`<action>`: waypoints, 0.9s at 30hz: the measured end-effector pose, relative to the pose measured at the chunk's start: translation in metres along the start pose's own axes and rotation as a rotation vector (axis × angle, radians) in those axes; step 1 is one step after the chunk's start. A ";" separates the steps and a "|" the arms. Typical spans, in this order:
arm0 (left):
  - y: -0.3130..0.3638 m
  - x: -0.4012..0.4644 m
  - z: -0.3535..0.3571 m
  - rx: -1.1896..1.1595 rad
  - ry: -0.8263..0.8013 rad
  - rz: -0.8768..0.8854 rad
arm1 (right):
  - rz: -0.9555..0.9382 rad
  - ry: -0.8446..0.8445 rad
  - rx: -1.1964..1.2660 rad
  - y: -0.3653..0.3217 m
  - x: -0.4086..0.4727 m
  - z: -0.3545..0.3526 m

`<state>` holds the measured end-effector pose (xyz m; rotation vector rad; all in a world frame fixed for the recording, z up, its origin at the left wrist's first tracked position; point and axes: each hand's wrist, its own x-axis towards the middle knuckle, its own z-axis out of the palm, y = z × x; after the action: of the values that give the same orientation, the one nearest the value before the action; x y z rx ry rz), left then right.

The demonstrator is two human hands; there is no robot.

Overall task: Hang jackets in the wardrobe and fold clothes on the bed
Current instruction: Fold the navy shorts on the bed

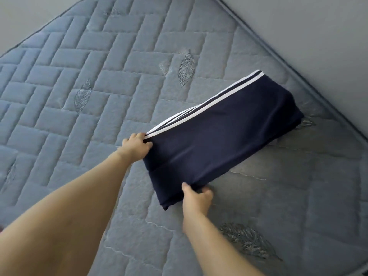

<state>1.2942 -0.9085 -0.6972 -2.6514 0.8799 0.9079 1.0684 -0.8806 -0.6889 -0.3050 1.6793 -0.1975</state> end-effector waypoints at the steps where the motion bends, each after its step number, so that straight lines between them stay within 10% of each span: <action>1: -0.001 0.003 0.000 0.005 0.008 0.013 | 0.085 -0.075 0.037 0.008 -0.003 0.006; 16: -0.019 -0.003 -0.006 -0.220 0.118 0.269 | 0.181 -0.305 0.181 0.022 -0.001 0.009; 20: -0.026 -0.024 0.023 0.047 0.385 0.463 | 0.158 -0.309 0.143 0.022 -0.004 -0.002; 23: -0.045 -0.033 0.040 0.521 0.428 0.939 | -0.290 0.071 -0.236 0.039 0.001 -0.015; 27: -0.072 -0.026 0.054 0.919 0.207 0.807 | -1.117 0.363 -0.739 0.047 -0.006 -0.009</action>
<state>1.2940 -0.8183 -0.7241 -1.5835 1.8995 0.1925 1.0566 -0.8344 -0.6960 -1.8490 1.7059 -0.4641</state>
